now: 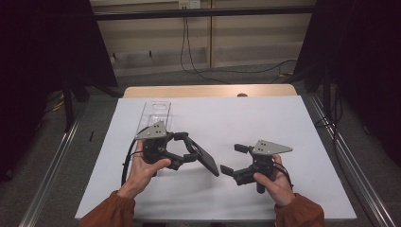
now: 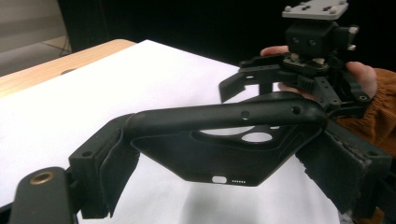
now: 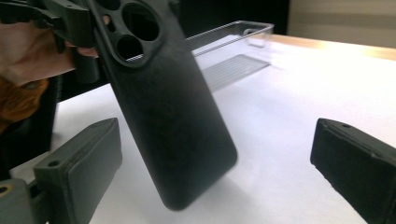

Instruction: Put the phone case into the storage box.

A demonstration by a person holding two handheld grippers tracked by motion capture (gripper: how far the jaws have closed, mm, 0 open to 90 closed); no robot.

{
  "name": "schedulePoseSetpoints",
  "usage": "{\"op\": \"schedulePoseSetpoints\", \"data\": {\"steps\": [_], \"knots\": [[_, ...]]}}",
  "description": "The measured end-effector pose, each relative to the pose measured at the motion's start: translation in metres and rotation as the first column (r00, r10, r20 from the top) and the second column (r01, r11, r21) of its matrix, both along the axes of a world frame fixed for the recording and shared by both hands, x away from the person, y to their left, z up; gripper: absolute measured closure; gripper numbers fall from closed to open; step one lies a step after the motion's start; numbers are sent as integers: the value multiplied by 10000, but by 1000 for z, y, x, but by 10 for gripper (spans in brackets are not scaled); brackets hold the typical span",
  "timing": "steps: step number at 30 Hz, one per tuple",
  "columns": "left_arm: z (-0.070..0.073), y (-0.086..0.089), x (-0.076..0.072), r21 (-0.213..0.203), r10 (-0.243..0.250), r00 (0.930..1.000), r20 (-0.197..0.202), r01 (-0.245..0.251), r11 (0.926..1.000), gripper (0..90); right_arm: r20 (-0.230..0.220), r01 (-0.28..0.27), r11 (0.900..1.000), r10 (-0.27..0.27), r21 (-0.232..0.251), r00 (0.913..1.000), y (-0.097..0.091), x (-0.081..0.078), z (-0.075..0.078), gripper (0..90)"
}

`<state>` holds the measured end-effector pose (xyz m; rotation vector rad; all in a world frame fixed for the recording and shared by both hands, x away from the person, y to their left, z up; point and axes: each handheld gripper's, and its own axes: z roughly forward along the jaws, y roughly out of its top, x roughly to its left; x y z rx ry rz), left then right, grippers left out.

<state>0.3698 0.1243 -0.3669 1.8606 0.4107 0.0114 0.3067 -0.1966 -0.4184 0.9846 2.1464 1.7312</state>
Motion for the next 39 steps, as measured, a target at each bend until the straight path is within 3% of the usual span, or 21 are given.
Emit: {"op": "schedulePoseSetpoints", "data": {"steps": [4,12,15,21,22,27,28,37,39], "knots": [[0,2,0,-15,216,9998,-44,-216,9998,142,66,440,9990,-440,0,9990,-6,-4,-1,13],[1,9,2,26,643,9979,-109,-643,9979,142,506,1310,9898,-1282,-564,9905,-15,-12,-3,1],[2,11,2,-10,891,9960,-109,-891,9960,142,840,1879,9795,-1817,-724,9798,-22,-17,-4,0],[4,13,3,60,1197,9927,-121,-1197,9928,142,1090,2910,9538,-2823,-750,9531,-38,-28,-6,0],[5,14,3,80,1241,9922,-72,-1240,9923,142,1090,2910,9538,-2823,-750,9531,-38,-28,-6,0],[8,17,4,38,1512,9885,-61,-1511,9885,142,1165,3424,9372,-3335,-660,9355,-46,-35,-6,0],[9,18,3,20,1580,9874,-97,-1580,9874,142,1143,3411,9378,-3325,-654,9361,-47,-37,-6,1],[14,30,5,73,2043,9788,-132,-2042,9789,143,1250,4290,9012,-4196,-611,8991,-70,-57,-7,0],[17,32,5,70,2125,9771,-98,-2125,9771,143,1203,4326,8990,-4230,-681,8981,-75,-61,-8,0]]}}
